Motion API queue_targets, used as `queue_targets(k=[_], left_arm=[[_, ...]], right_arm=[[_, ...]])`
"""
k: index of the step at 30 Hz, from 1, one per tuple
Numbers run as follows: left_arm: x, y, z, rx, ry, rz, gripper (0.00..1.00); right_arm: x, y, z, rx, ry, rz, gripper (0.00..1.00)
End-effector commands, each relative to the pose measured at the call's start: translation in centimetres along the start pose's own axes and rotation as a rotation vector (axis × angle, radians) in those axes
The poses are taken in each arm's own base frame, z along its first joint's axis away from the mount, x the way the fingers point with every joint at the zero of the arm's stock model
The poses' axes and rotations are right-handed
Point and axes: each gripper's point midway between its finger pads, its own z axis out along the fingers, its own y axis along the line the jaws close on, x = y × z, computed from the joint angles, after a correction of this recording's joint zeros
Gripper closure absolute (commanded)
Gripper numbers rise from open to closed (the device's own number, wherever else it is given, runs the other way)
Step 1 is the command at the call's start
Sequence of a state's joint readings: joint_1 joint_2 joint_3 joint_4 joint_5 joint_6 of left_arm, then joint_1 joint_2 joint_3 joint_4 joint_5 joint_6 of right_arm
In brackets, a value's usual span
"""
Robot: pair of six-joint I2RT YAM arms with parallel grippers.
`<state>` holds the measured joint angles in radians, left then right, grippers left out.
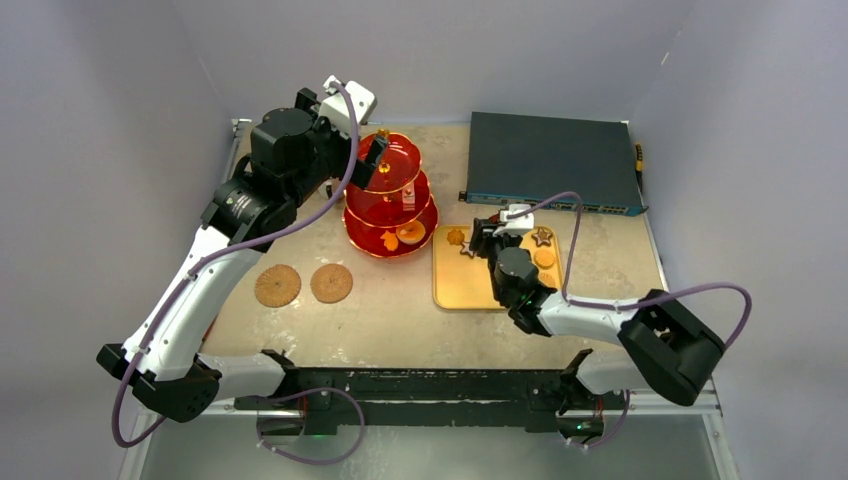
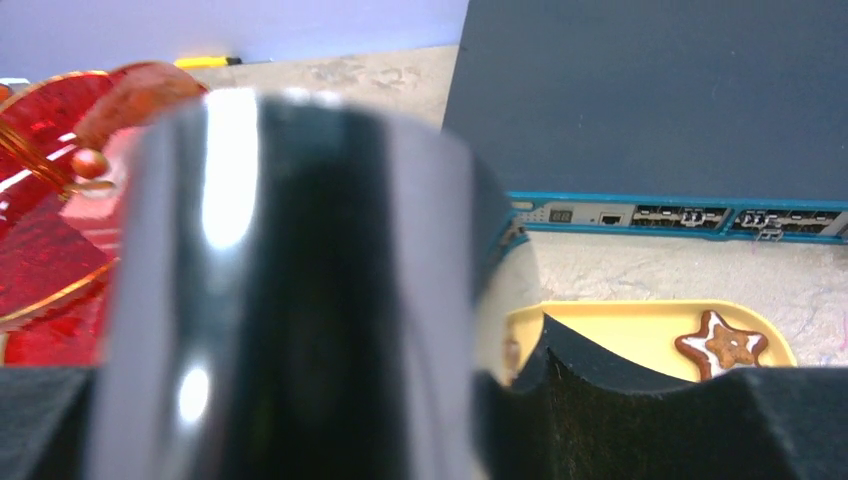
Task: Serve the afternoon tea
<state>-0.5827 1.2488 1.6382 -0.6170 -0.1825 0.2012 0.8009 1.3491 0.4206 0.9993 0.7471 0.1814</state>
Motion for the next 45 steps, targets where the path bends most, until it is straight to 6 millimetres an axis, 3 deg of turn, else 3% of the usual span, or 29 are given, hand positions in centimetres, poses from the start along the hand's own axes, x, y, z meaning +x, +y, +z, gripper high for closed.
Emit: queue_targets(k=[1, 5, 11, 27, 39, 45], left_arm=[[-2.2, 0.8, -1.2, -0.015, -0.07, -0.023, 0.02], [-2.3, 0.7, -1.2, -0.01, -0.073, -0.025, 0.02], [-2.3, 0.7, -1.3, -0.01, -0.073, -0.022, 0.02], [-2.4, 0.8, -1.4, -0.01, -0.074, -0.019, 0.02], [-2.6, 0.8, -1.5, -0.009, -0.076, -0.02, 0.02], [-2.8, 0.9, -1.6, -0.01, -0.082, -0.024, 0.02]], right_arm=[[-3.8, 1.2, -0.1, -0.029, -0.059, 0.048, 0.53], [-3.3, 1.2, 0.1, -0.019, -0.035, 0.041, 0.5], [-0.2, 1.1, 0.1, -0.026, 0.011, 0.007, 0.46], [2.9, 1.7, 0.6, -0.041, 0.037, -0.085, 0.34], [4.6, 1.8, -0.2, -0.059, 0.065, -0.115, 0.33], [5.6, 1.7, -1.0, -0.044, 0.092, -0.15, 0.38]])
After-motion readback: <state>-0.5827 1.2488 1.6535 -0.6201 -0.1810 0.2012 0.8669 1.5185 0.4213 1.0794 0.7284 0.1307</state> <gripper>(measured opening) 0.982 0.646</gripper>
